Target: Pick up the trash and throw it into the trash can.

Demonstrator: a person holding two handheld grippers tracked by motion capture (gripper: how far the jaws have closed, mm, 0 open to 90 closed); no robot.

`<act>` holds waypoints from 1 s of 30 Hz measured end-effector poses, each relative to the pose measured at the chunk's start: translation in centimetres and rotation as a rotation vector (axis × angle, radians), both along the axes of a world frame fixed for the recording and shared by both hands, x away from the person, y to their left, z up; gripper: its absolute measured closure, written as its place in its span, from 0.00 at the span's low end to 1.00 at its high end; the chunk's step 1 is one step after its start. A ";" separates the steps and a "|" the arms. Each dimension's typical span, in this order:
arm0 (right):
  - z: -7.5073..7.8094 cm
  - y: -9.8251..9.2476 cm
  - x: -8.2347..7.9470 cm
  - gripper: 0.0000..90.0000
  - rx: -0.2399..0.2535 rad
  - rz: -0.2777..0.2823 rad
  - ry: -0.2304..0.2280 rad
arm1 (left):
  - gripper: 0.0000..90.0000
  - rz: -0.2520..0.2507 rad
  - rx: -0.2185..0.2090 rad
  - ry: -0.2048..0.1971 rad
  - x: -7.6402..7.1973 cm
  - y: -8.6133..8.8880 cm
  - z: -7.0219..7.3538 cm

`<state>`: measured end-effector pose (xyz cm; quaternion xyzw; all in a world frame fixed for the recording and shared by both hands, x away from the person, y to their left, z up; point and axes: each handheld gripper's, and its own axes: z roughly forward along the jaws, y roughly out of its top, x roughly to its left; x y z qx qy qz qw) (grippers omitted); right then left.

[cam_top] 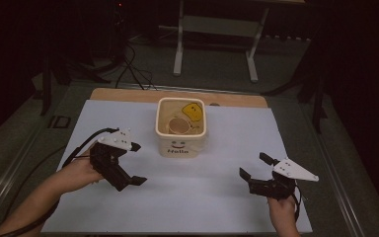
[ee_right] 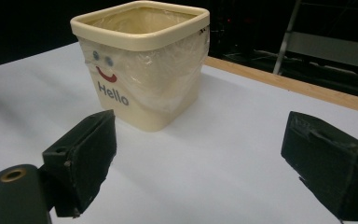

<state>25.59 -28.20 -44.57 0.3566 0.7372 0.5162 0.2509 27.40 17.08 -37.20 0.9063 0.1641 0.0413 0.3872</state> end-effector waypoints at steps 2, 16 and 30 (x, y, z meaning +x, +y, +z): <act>0.0 0.0 0.0 0.11 -0.001 0.000 0.000 | 0.01 0.004 -0.016 0.004 -0.2 0.1 -0.6; -0.1 0.1 0.1 0.11 -0.002 0.004 0.007 | 0.01 0.015 -0.072 0.045 -0.7 0.3 -4.7; -0.2 0.1 0.2 0.11 -0.007 0.006 0.010 | 0.01 0.024 -0.114 0.060 -0.7 0.4 -8.0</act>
